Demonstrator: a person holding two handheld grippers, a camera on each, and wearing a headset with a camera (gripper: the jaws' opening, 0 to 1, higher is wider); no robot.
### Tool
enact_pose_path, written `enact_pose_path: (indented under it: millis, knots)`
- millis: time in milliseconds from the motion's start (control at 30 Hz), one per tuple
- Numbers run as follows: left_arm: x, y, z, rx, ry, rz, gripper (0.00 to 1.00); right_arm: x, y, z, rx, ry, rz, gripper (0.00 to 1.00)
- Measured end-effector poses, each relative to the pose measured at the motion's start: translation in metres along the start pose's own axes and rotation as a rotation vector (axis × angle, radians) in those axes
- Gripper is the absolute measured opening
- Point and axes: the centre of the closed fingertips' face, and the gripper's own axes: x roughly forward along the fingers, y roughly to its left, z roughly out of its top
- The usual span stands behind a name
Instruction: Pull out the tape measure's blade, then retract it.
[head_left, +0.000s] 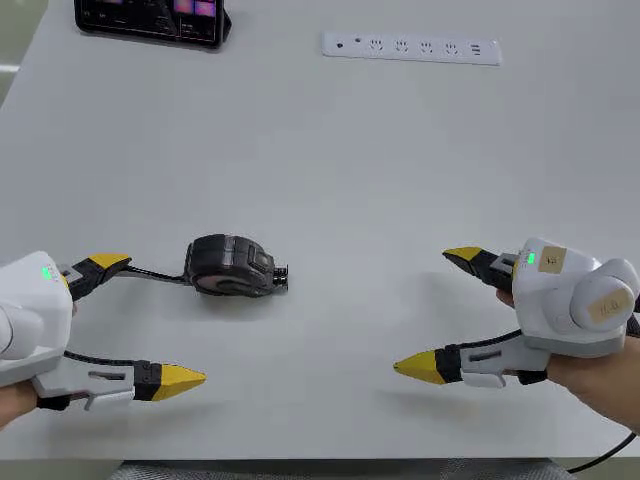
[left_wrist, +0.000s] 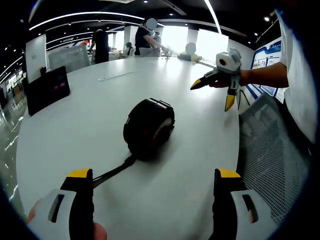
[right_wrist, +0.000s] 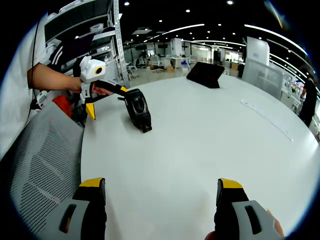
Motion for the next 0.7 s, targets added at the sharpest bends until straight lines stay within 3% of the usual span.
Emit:
enact_pose_path:
  millis: [367, 700]
  knots:
    - [0.001, 0.002, 0.005, 0.016, -0.018, -0.011, 0.98, 0.002, -0.001, 0.005, -0.003, -0.015, 0.006, 0.9]
    - [0.006, 0.01, 0.011, 0.039, -0.002, -0.016, 0.99, 0.005, -0.004, 0.01, -0.018, -0.009, 0.017, 0.88]
